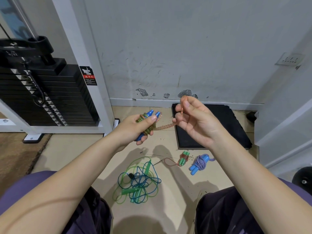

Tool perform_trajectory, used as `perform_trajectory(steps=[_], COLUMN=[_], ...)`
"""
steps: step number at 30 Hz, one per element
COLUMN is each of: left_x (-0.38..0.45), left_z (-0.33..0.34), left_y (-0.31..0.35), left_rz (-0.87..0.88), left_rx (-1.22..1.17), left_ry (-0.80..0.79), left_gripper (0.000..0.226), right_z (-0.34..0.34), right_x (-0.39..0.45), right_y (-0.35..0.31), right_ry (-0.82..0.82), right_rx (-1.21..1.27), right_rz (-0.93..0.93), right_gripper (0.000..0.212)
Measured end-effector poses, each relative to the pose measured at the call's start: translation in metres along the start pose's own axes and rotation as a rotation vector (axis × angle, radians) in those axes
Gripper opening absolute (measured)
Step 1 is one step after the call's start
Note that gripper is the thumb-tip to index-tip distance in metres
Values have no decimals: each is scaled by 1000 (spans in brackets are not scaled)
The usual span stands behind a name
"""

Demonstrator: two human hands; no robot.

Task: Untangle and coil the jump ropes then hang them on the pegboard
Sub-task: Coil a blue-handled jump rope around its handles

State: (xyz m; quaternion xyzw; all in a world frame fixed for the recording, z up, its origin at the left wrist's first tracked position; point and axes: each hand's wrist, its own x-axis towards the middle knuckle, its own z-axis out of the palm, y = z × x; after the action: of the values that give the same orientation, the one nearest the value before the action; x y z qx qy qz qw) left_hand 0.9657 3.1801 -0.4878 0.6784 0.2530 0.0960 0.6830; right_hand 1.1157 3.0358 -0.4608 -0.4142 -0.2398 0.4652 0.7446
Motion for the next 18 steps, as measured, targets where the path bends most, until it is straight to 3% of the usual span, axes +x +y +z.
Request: perform_trajectory(steps=[4,9,13,18], left_x=[-1,-6,-8,-5], left_z=[1,1,2,1], left_y=[3,7,7,3], left_rz=[62,80,73,93], left_rx=[41,44,7,-53], left_ry=[150,132,47,-17], left_gripper=[33,36,31,40], right_z=[4,4,6,11], right_x=[1,0,-1,-2], right_y=[8,15,15,18], right_ry=[28,85,123,138], right_rx=[-138,-291,-519,-578], right_rz=[-1,36,-15,-58], right_gripper=[9,33,15,9])
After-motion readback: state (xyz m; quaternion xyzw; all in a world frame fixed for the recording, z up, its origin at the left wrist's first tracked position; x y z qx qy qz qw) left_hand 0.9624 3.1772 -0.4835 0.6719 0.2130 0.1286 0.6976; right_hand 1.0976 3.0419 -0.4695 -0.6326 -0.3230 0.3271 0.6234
